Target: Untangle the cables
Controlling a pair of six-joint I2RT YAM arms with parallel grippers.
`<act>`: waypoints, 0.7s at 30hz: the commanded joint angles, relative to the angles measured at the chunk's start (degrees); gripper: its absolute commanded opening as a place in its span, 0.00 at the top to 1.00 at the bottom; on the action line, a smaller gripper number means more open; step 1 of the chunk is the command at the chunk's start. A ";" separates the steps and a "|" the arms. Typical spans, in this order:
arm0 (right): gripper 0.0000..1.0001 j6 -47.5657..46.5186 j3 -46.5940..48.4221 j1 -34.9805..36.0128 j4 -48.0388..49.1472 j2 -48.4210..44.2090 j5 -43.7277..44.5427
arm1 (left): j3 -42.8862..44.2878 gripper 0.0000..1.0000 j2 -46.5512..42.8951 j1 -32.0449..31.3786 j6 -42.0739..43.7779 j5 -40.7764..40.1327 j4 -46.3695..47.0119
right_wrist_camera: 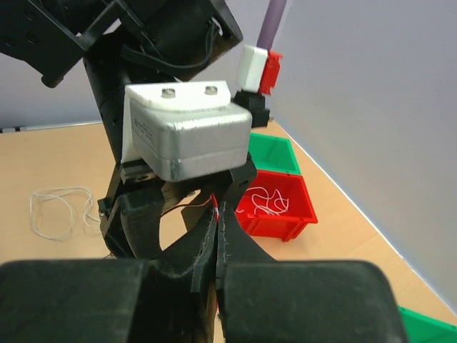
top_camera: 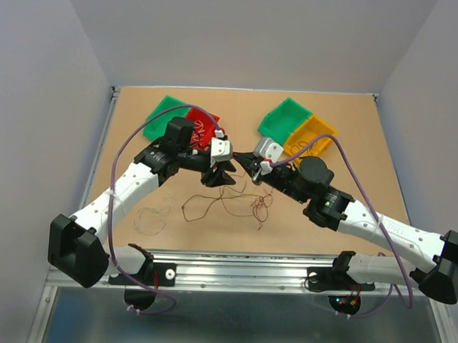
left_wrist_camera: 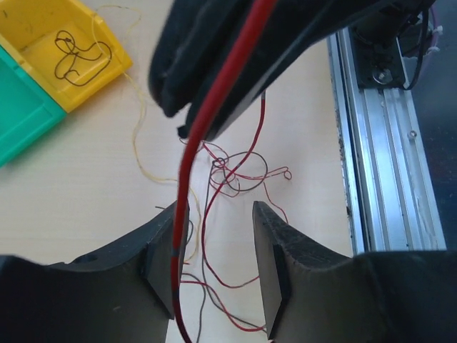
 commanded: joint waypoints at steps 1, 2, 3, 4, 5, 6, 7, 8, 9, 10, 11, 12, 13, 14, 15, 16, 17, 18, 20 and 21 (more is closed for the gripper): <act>0.99 -1.34 1.39 0.25 1.49 -0.71 -1.52 | 1.70 0.48 1.40 -1.02 2.48 0.56 -3.04; 0.99 -1.51 1.48 0.25 1.58 -0.71 -1.78 | 2.04 0.49 1.75 -1.54 2.92 0.47 -3.56; 0.99 -1.78 1.48 0.16 1.58 -0.88 -1.79 | 2.22 0.49 2.45 -1.98 3.62 0.29 -4.35; 0.99 -1.78 1.48 0.16 1.49 -0.97 -1.96 | 2.40 0.50 2.89 -2.25 3.80 0.12 -4.79; 1.00 -1.78 1.39 0.24 1.58 -1.15 -1.96 | 2.75 0.51 3.07 -2.60 4.06 -0.06 -4.89; 1.00 -1.78 1.13 0.16 1.67 -1.32 -2.31 | 2.75 0.55 3.60 -3.04 4.06 -0.49 -4.97; 0.99 -1.78 0.86 0.16 1.93 -1.50 -2.40 | 2.84 0.60 3.60 -3.13 4.15 -0.59 -4.98; 0.99 -1.69 0.51 0.16 2.19 -1.59 -2.32 | 2.92 0.76 3.77 -3.22 4.15 -1.02 -4.89; 0.99 -1.60 0.42 0.16 2.28 -1.76 -2.40 | 3.01 0.84 3.86 -3.13 3.80 -1.29 -4.80; 0.99 -1.60 0.25 0.24 2.28 -1.76 -1.97 | 3.10 0.93 3.86 -3.22 3.45 -1.64 -4.28; 1.00 -1.43 0.16 0.25 2.28 -1.85 -1.70 | 2.84 1.00 3.78 -3.22 3.10 -2.16 -3.84; 0.99 -1.17 0.07 0.25 2.28 -1.94 -1.26 | 2.66 1.00 3.52 -3.13 2.66 -2.52 -3.22; 0.99 -0.82 -0.28 0.25 2.28 -2.03 -0.22 | 2.31 1.00 3.34 -3.13 2.31 -2.95 -2.70; 0.99 -0.38 -0.63 0.25 2.28 -2.37 0.67 | 1.79 1.00 2.81 -3.22 1.61 -3.31 -1.65; 0.99 1.11 -1.33 0.25 2.37 -2.73 2.94 | 1.61 1.00 2.64 -3.22 1.17 -4.27 -1.11; 0.99 2.17 -2.73 0.25 2.28 -3.77 5.05 | 1.26 1.00 2.11 -3.22 0.56 -5.06 0.28; 0.98 3.39 -3.87 0.25 2.37 -4.39 6.90 | 1.17 1.00 2.02 -3.13 -1.02 -5.76 0.99; 0.97 5.32 -5.10 0.25 3.07 -5.10 8.48 | 1.08 1.00 1.84 -3.22 -1.73 -7.25 1.70; 0.94 6.74 -9.67 0.25 4.82 -7.29 12.61 | 0.82 1.00 2.02 -3.13 -3.57 -9.02 3.72; 0.94 8.14 -10.82 0.25 6.14 -8.08 16.11 | 1.25 1.00 2.63 -3.13 -4.19 -9.81 3.99</act>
